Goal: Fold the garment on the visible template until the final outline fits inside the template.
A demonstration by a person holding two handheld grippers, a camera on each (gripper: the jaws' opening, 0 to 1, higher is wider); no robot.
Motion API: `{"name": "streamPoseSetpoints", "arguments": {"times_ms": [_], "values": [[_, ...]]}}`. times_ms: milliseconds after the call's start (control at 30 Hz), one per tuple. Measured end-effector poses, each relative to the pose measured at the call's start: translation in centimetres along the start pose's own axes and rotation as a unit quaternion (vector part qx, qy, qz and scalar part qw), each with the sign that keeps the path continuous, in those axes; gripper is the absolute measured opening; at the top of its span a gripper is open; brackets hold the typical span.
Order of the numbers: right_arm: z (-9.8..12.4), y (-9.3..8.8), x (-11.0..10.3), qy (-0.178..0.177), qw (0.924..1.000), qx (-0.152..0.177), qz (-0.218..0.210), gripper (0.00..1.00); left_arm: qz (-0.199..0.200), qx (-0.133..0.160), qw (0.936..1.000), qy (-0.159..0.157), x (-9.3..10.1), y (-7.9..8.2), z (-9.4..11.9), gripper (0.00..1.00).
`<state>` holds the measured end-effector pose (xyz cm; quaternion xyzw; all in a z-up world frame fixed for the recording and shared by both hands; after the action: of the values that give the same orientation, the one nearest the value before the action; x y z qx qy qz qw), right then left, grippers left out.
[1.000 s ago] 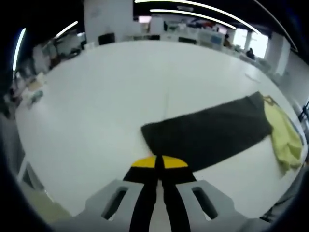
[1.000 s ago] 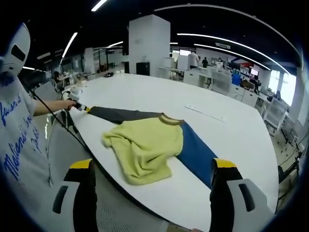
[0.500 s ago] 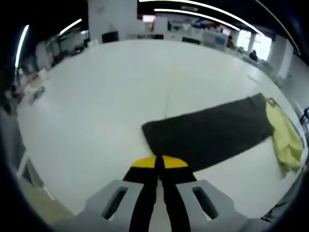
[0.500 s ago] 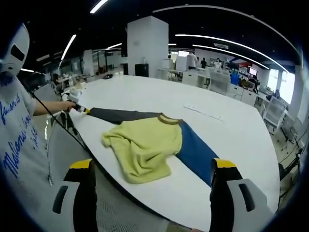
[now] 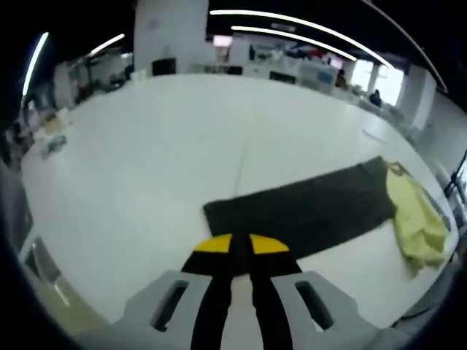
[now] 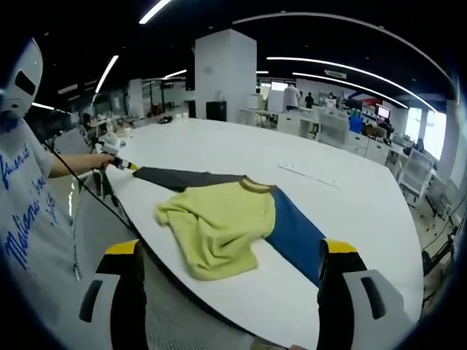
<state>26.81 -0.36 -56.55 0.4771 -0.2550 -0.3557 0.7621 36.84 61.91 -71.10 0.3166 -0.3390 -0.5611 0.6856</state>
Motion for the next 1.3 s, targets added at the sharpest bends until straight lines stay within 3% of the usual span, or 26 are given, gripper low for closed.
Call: {"name": "streamPoseSetpoints", "arguments": {"times_ms": [233, 600, 800, 1000, 1300], "values": [[0.0, 0.0, 0.0, 0.008, 0.9999, 0.005, 0.003, 0.99, -0.023, 0.009, 0.9993, -0.029, 3.2, 0.4, 1.1, 0.10], [0.6, -0.6, 0.2, 0.012, 0.9999, 0.002, 0.003, 0.99, -0.054, -0.002, 0.9944, -0.090, 6.4, 0.7, 1.8, 0.15], [0.7, -0.7, 0.1, 0.017, 0.9998, 0.003, 0.004, 0.99, -0.078, -0.001, 0.9915, -0.104, 7.7, 0.7, 2.4, 0.18], [0.8, -1.0, 0.0, 0.021, 0.9998, 0.002, 0.006, 0.99, -0.107, 0.014, 0.9837, -0.144, 9.7, 1.1, 3.7, 0.25], [1.0, -1.0, 0.1, 0.018, 0.9998, 0.002, 0.009, 0.99, -0.145, 0.007, 0.9732, -0.178, 11.2, 1.3, 4.6, 0.29]]}}
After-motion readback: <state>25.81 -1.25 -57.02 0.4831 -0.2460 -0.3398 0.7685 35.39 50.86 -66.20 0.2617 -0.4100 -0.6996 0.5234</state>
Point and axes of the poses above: the point that each gripper's makers call its tool centre point, and the gripper's own axes: z roughly backward along the fingers, x roughly to its right, y roughly out of its top, the point moved 6 cm from there along z, roughly backward along the fingers, and after that the axes turned 4 degrees about x, right-handed, at the moved point
